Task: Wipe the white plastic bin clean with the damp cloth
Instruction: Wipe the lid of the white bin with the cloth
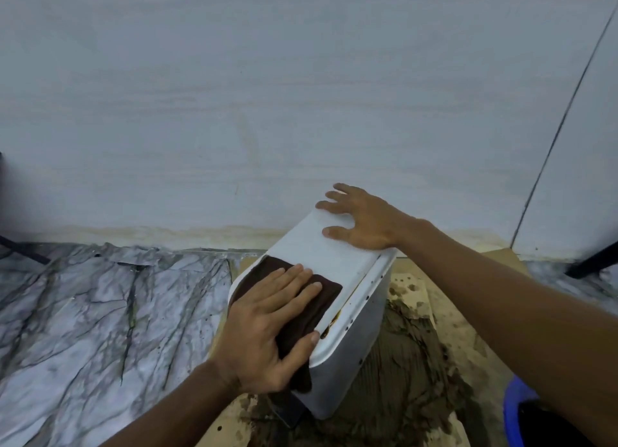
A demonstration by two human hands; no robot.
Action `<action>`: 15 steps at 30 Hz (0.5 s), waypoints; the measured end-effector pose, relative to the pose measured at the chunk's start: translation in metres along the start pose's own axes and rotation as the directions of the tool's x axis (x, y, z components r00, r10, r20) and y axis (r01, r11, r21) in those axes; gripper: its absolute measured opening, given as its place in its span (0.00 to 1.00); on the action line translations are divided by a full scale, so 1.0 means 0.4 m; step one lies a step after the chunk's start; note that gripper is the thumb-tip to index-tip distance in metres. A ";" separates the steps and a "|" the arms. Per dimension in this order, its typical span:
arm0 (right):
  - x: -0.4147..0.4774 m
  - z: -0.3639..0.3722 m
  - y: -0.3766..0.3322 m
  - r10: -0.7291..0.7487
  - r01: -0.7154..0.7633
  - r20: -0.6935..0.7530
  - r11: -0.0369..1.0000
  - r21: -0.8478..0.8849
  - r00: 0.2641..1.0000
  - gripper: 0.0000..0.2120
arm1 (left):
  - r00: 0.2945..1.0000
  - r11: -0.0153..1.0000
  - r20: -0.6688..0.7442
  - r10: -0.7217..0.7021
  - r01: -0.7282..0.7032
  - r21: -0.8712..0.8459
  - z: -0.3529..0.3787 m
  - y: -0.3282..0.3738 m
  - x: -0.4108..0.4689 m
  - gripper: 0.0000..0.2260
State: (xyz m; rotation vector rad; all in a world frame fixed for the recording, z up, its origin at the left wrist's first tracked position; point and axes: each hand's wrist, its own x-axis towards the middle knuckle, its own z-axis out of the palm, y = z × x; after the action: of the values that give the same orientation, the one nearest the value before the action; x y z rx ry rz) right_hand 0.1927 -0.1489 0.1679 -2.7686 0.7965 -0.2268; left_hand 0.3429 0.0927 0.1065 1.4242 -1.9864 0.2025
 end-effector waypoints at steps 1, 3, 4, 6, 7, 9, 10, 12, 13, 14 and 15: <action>0.015 -0.002 0.006 -0.012 0.013 0.041 1.000 -0.026 0.999 0.30 | 1.000 1.000 -0.010 0.004 -0.004 -0.008 0.005 0.000 0.000 0.26; 0.027 0.004 0.017 -0.015 0.019 0.096 0.999 -0.041 0.995 0.30 | 1.000 1.000 -0.025 0.010 -0.010 -0.017 0.011 0.001 0.000 0.26; 0.024 0.010 0.021 -0.016 0.020 0.101 0.999 -0.033 0.995 0.30 | 0.999 1.000 -0.029 0.015 -0.015 -0.018 0.012 0.003 0.000 0.26; 0.005 0.016 0.029 -0.020 0.022 0.079 0.999 -0.024 0.997 0.30 | 0.999 0.999 -0.024 0.043 -0.043 -0.016 0.013 0.011 -0.003 0.26; -0.011 0.015 0.033 -0.019 0.020 0.061 1.000 -0.021 0.998 0.30 | 0.997 0.997 -0.017 0.070 -0.070 -0.011 0.014 0.017 -0.004 0.26; -0.053 0.011 0.040 -0.008 0.009 0.027 1.000 -0.012 1.000 0.30 | 0.991 0.991 0.006 0.134 -0.134 0.002 0.015 0.032 -0.006 0.27; -0.078 0.008 0.043 -0.004 0.004 0.010 1.000 -0.013 1.000 0.30 | 0.986 0.986 0.017 0.164 -0.164 0.010 0.016 0.039 -0.008 0.28; -0.130 0.007 0.042 0.012 -0.013 -0.022 1.000 -0.024 1.000 0.30 | 0.979 0.979 0.026 0.203 -0.203 0.027 0.016 0.050 -0.014 0.28; -0.155 0.008 0.039 0.029 -0.030 -0.033 0.999 -0.031 0.999 0.30 | 0.977 0.976 0.024 0.212 -0.213 0.034 0.014 0.053 -0.017 0.28; -0.178 0.010 0.036 0.053 -0.055 -0.043 0.998 -0.044 0.998 0.30 | 0.975 0.975 0.017 0.220 -0.220 0.041 0.011 0.053 -0.022 0.28; -0.198 0.013 0.031 0.082 -0.085 -0.053 0.995 -0.060 0.995 0.31 | 0.974 0.973 0.009 0.226 -0.226 0.047 0.007 0.052 -0.028 0.27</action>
State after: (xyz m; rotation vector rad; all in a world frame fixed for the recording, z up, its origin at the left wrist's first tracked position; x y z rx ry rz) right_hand 0.1213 -0.1151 0.1530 -2.7898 0.9448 -0.2615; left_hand 0.3251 0.1081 0.1027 1.2258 -2.1587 0.3506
